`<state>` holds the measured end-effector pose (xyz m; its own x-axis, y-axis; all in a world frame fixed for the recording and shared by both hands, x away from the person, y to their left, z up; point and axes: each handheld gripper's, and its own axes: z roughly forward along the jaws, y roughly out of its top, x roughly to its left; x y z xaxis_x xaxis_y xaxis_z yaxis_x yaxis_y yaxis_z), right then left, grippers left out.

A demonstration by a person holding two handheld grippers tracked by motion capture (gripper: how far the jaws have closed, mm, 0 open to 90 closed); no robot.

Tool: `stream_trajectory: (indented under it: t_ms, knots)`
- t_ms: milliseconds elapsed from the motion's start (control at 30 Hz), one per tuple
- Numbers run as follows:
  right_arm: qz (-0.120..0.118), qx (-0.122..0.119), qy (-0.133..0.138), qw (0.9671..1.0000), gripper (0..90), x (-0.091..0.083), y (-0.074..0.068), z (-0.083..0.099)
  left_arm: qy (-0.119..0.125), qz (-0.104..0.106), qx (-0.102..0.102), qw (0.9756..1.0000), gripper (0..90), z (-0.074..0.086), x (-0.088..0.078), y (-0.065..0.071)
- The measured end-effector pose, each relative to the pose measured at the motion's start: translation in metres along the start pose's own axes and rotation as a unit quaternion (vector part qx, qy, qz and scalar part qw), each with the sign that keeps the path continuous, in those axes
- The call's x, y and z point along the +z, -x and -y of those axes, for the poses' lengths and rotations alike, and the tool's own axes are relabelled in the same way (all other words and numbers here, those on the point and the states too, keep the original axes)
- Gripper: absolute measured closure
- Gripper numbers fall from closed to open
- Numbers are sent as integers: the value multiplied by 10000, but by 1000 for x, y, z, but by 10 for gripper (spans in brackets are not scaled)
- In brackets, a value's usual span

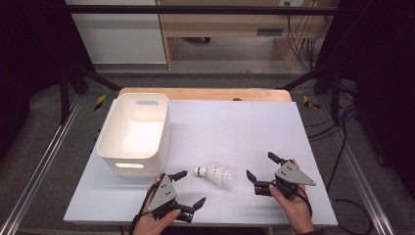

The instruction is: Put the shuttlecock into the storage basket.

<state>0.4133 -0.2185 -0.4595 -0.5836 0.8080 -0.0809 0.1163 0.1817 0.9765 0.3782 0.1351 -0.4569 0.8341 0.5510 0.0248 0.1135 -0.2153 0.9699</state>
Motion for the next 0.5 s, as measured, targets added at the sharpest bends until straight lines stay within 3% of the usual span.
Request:
stream_trajectory:
  t_ms: [100, 300, 500]
  knots:
    - [7, 54, 5, 10000, 45, -1, 0, 0, -73, 57, -36, 10000, 17, -7, 5, -4]
    - [-5, 35, -53, 10000, 44, 0, 0, 1, -459, 174, 268, 9984, 19, -19, 19, -9]
    - [4, 102, -78, 9999, 43, 1, 2, 2, -676, 252, 322, 9969, 21, -20, 31, -17]
